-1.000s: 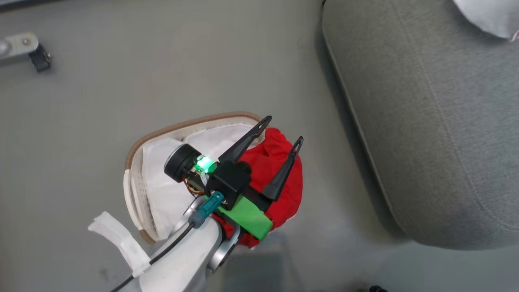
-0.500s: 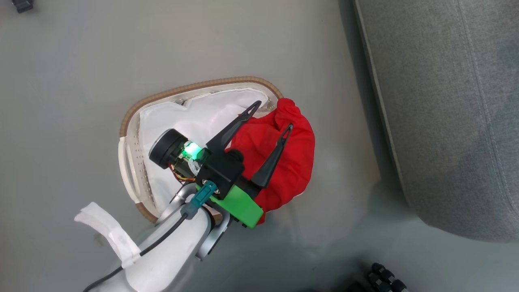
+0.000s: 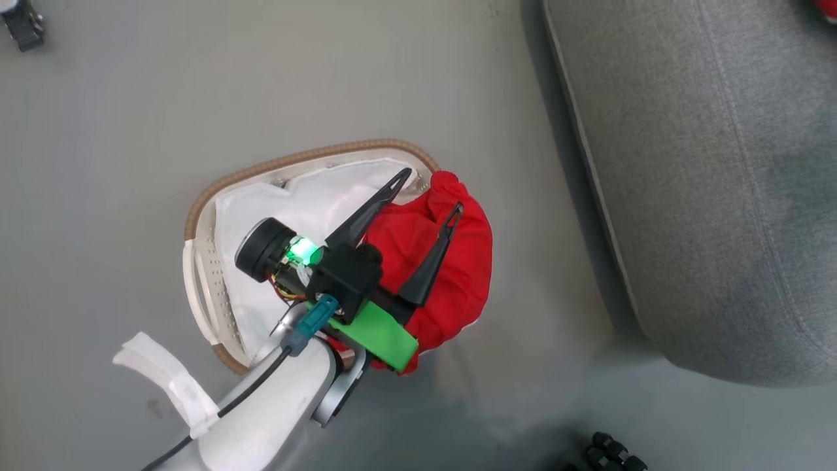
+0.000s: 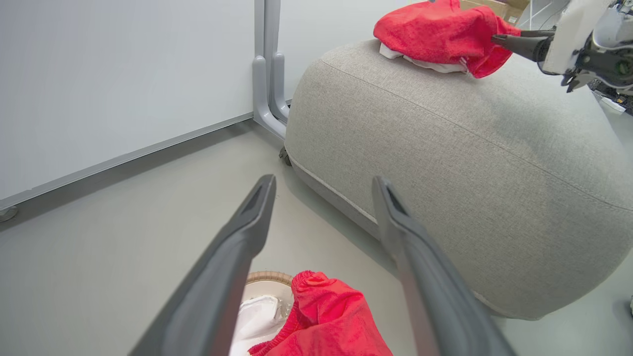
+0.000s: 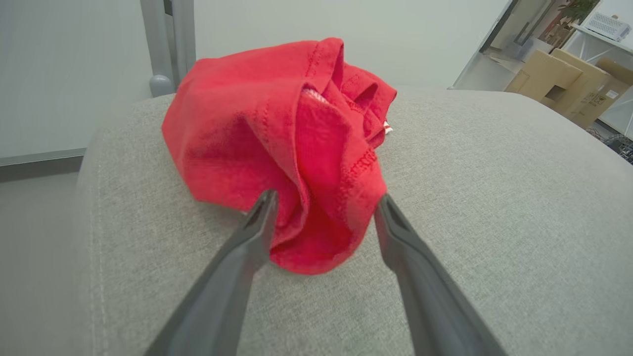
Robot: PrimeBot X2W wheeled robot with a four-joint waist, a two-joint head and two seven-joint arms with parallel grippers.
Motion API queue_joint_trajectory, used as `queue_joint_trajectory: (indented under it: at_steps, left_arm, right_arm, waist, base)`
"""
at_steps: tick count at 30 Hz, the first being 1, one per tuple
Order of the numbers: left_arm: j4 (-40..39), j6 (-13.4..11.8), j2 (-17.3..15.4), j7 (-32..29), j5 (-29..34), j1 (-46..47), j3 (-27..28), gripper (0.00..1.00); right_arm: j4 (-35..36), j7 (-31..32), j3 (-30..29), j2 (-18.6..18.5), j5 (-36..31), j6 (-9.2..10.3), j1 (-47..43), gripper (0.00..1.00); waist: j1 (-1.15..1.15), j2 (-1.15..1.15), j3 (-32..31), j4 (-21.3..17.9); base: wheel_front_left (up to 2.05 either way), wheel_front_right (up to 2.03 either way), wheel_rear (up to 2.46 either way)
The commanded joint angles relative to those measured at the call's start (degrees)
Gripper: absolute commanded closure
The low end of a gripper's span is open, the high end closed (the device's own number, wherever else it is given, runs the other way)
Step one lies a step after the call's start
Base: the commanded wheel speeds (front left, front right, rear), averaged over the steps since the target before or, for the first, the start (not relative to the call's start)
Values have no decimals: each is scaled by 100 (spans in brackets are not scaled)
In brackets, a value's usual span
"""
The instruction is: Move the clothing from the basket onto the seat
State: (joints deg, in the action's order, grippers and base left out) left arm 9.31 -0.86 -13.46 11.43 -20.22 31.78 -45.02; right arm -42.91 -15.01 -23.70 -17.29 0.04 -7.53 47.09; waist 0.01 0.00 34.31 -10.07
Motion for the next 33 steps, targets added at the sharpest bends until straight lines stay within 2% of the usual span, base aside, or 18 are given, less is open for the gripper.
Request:
queue_joint_trajectory:
  at_steps: [1, 8, 15, 24, 33]
  left_arm:
    - [13, -20, 3, 59, -53, -97, 34, 0]
    - [230, -91, 103, 249, -274, -272, 199, 0]
    - [424, -149, 271, 362, -451, -570, 454, 0]
    - [345, -292, 414, 371, -401, -1370, 1302, 0]
    - [218, -206, 627, 373, -185, -2220, 2252, 0]
  right_arm:
    - [138, -23, 41, 31, 38, 8, -209, 0]
    - [873, -24, 374, 207, 272, 8, -972, 0]
    - [1404, -25, 857, 221, 405, 8, -1221, 0]
    - [1898, -25, 1521, 578, 508, 8, -1731, 0]
    - [2256, -19, 1865, 1071, 575, 8, -2511, 0]
  waist:
    - [-1, 0, -206, -39]
    - [-1, 0, -763, -12]
    - [-1, 0, -1417, 188]
    - [-1, 0, -2190, 594]
    - [-1, 0, -2610, 916]
  base:
    - [0, 0, 0]
    - [0, 0, 0]
    - [0, 0, 0]
    - [0, 0, 0]
    - [0, 0, 0]
